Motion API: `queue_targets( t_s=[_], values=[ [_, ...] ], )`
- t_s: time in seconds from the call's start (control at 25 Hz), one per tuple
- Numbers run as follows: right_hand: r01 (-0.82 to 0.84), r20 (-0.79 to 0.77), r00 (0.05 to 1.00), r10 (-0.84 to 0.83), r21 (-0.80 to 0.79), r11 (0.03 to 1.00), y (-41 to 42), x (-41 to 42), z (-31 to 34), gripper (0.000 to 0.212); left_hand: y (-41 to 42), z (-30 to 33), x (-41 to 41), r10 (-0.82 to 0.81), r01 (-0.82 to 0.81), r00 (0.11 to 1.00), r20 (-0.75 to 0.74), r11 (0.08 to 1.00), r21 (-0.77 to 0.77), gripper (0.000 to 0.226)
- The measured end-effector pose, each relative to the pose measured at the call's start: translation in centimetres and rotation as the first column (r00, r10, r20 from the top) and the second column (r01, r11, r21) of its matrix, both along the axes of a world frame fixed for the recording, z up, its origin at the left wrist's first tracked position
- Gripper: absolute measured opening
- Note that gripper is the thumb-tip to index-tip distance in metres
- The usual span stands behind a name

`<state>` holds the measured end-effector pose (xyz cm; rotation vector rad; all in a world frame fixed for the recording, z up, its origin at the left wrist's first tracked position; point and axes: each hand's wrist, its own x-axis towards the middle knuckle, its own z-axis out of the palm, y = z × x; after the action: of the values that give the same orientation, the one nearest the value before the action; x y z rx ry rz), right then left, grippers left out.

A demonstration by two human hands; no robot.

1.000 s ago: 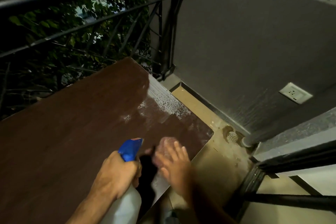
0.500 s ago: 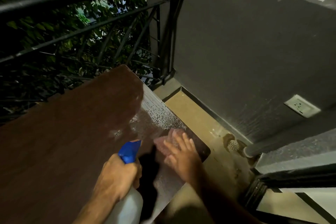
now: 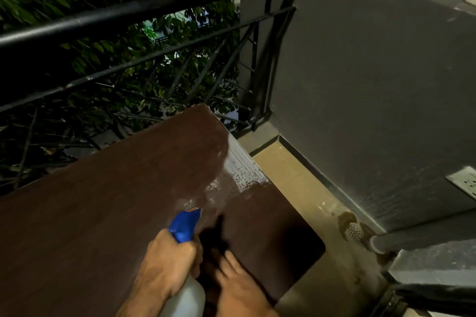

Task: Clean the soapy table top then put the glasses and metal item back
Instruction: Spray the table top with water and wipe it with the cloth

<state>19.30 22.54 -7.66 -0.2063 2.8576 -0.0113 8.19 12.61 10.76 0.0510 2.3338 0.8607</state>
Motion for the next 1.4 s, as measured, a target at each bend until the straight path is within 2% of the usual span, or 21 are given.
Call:
queue_targets(
  t_s=[0.12, 0.2, 0.28, 0.36, 0.4, 0.48, 0.56, 0.64, 0.68, 0.8, 0.92, 1.0, 1.08, 1.12, 1.16, 1.2, 1.28, 1.4],
  values=[
    [-0.151, 0.091, 0.985, 0.148, 0.028, 0.988, -0.6, 1.7, -1.6, 0.043, 0.5, -1.0, -1.1, 0.026, -0.025, 0.999, 0.045, 0.999, -0.021, 0.010],
    [-0.116, 0.037, 0.993, 0.117, -0.029, 0.993, 1.3, 0.6, -1.6, 0.041, 0.6, -1.3, -1.4, 0.027, -0.024, 0.997, 0.068, 0.999, -0.043, 0.006],
    [0.029, -0.091, 0.995, -0.040, -0.116, 0.993, 4.5, -2.4, -0.7, 0.037, 0.6, -2.0, -1.8, 0.033, -0.028, 0.996, 0.080, 0.998, -0.058, 0.012],
    [0.283, -0.151, 0.935, -0.321, -0.226, 0.932, 9.3, -6.9, -0.3, 0.049, 0.5, -2.7, -2.0, 0.071, -0.067, 0.995, 0.076, 0.997, -0.049, 0.016],
    [0.387, -0.134, 0.895, -0.425, -0.239, 0.890, 11.7, -9.1, 0.0, 0.054, 0.4, -2.9, -2.0, 0.090, -0.088, 0.993, 0.072, 0.996, -0.031, 0.016],
    [0.499, -0.091, 0.847, -0.524, -0.207, 0.842, 14.6, -13.1, 0.5, 0.056, 0.5, -3.3, -2.0, 0.123, -0.124, 0.990, 0.066, 0.992, 0.010, 0.015],
    [0.535, -0.060, 0.832, -0.552, -0.182, 0.825, 14.9, -15.5, 1.1, 0.056, 0.6, -3.6, -2.2, 0.144, -0.145, 0.989, 0.044, 0.989, 0.019, 0.012],
    [0.495, -0.064, 0.858, -0.509, -0.163, 0.854, 12.7, -15.8, 1.1, 0.057, 0.5, -3.7, -2.4, 0.138, -0.138, 0.990, 0.029, 0.990, -0.003, 0.012],
    [0.423, -0.080, 0.895, -0.439, -0.164, 0.891, 10.8, -14.9, 0.9, 0.056, 0.6, -3.7, -2.5, 0.136, -0.136, 0.990, 0.029, 0.991, -0.003, 0.013],
    [0.082, -0.043, 0.995, -0.094, -0.229, 0.970, 4.6, -9.6, 0.1, 0.054, 0.8, -3.7, -2.8, 0.148, -0.148, 0.989, 0.016, 0.989, 0.009, 0.011],
    [-0.067, 0.013, 0.998, 0.068, -0.078, 0.995, 0.4, -4.2, -2.0, 0.040, 1.1, -3.6, -3.4, 0.159, -0.158, 0.986, 0.047, 0.987, -0.025, 0.008],
    [-0.111, -0.020, 0.994, 0.110, -0.061, 0.992, 1.2, -3.8, -2.8, 0.045, 1.3, -3.4, -3.7, 0.184, -0.183, 0.982, 0.042, 0.983, -0.029, 0.006],
    [0.006, -0.042, 0.999, -0.012, -0.123, 0.992, 4.2, -5.4, -1.8, 0.036, 1.3, -3.4, -4.0, 0.187, -0.187, 0.982, 0.029, 0.982, -0.005, 0.011],
    [0.140, -0.110, 0.980, -0.164, -0.199, 0.970, 6.0, -7.0, -1.2, 0.033, 1.2, -3.6, -4.2, 0.184, -0.184, 0.983, 0.019, 0.983, 0.005, 0.007],
    [0.283, -0.132, 0.935, -0.329, -0.285, 0.916, 8.0, -9.1, -0.8, 0.041, 1.1, -3.6, -4.3, 0.193, -0.193, 0.981, 0.012, 0.981, 0.008, 0.004],
    [0.354, -0.175, 0.891, -0.418, -0.309, 0.883, 10.0, -11.3, -0.6, 0.049, 1.0, -3.7, -4.4, 0.201, -0.201, 0.980, 0.010, 0.979, 0.019, 0.005],
    [0.423, -0.176, 0.859, -0.481, -0.286, 0.860, 13.7, -16.3, -0.2, 0.056, 0.8, -3.7, -4.5, 0.214, -0.215, 0.977, 0.014, 0.976, 0.045, 0.007],
    [0.423, -0.075, 0.886, -0.458, -0.278, 0.862, 16.5, -23.1, 0.5, 0.054, 0.9, -3.4, -4.2, 0.233, -0.236, 0.971, 0.047, 0.969, 0.068, 0.015]
  ],
)
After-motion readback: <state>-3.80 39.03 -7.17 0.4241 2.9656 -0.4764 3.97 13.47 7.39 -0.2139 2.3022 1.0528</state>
